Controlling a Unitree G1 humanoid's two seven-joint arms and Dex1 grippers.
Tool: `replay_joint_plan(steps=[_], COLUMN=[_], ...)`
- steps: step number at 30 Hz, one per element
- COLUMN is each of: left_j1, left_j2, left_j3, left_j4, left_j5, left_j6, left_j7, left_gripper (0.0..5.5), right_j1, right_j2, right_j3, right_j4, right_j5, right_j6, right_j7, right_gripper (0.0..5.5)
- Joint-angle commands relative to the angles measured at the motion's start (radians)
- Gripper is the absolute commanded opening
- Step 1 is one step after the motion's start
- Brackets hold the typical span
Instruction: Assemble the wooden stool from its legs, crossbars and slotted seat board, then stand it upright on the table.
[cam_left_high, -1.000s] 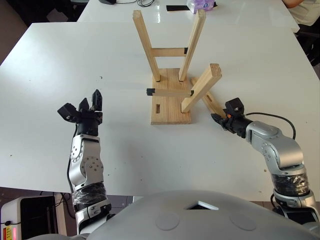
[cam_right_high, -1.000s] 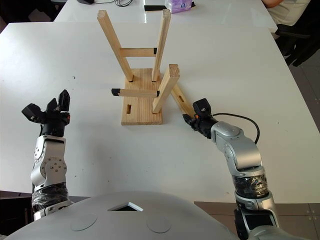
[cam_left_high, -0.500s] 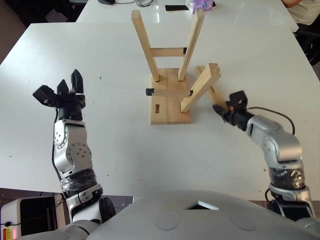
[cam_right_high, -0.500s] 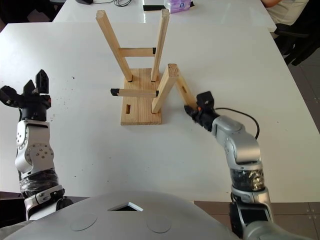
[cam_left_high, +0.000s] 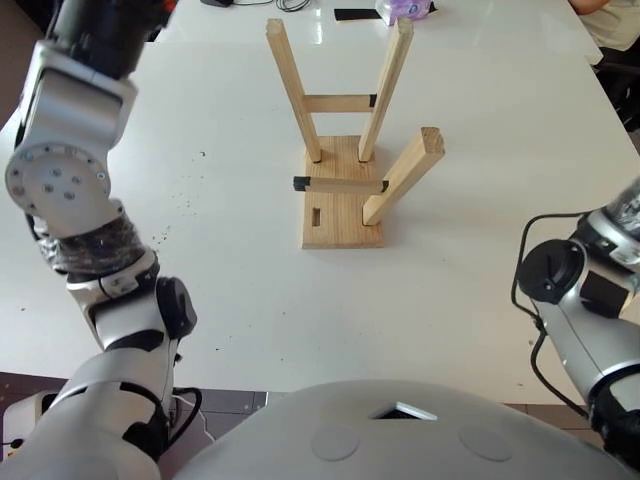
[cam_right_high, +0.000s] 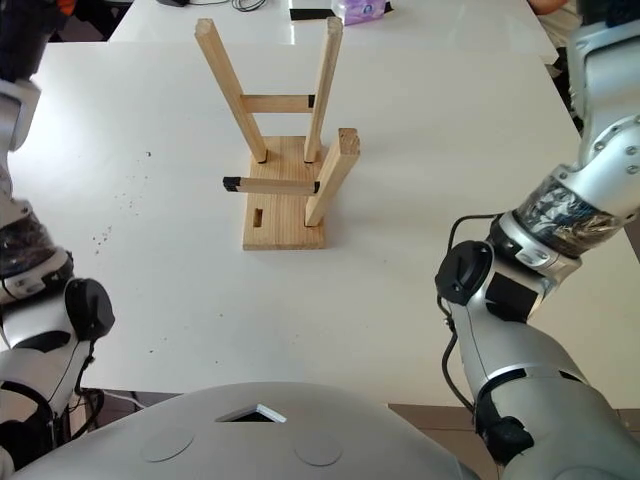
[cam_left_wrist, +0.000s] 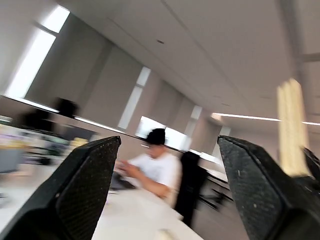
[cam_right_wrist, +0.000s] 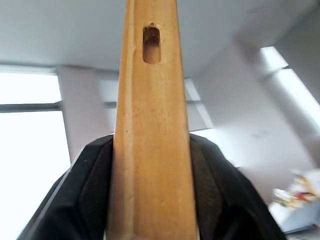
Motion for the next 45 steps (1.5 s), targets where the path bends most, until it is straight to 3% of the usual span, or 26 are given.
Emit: replay_joint_plan(steps=[1, 4, 18, 33, 42, 45], left_j1=[-0.107, -0.104, 0.0, 0.054, 0.085, 0.091], left_j2=[0.001, 0.011, 0.085, 0.098, 0.098, 0.104], left_j3=[-0.034, -0.045, -0.041, -0.071, -0.082, -0.081], left_j4=[-0.032, -0.061, -0.189, -0.219, -0.244, -0.245], left_j5=[-0.142, -0.232, -0.335, -0.241, -0.198, -0.155], left_j6=[0.078, 0.125, 0.134, 0.102, 0.067, 0.043], left_j7=[-0.068, -0.082, -0.161, -0.224, -0.266, -0.263], left_gripper=[3.89, 4.42, 4.43, 2.05, 2.05, 2.05], right_j1=[0.053, 0.083, 0.127, 0.127, 0.133, 0.128], right_j2=[-0.086, -0.156, -0.312, -0.32, -0.28, -0.259], right_j3=[0.234, 0.307, 0.413, 0.422, 0.439, 0.443], right_j4=[-0.073, -0.084, -0.094, -0.056, -0.052, -0.033], right_j5=[-0.016, -0.022, -0.054, -0.079, -0.134, -0.175], right_j6=[0.134, 0.169, 0.196, 0.192, 0.16, 0.12], right_j7=[0.186, 0.335, 0.644, 0.671, 0.626, 0.618], right_gripper=[2.05, 2.05, 2.05, 2.05, 2.05, 2.62])
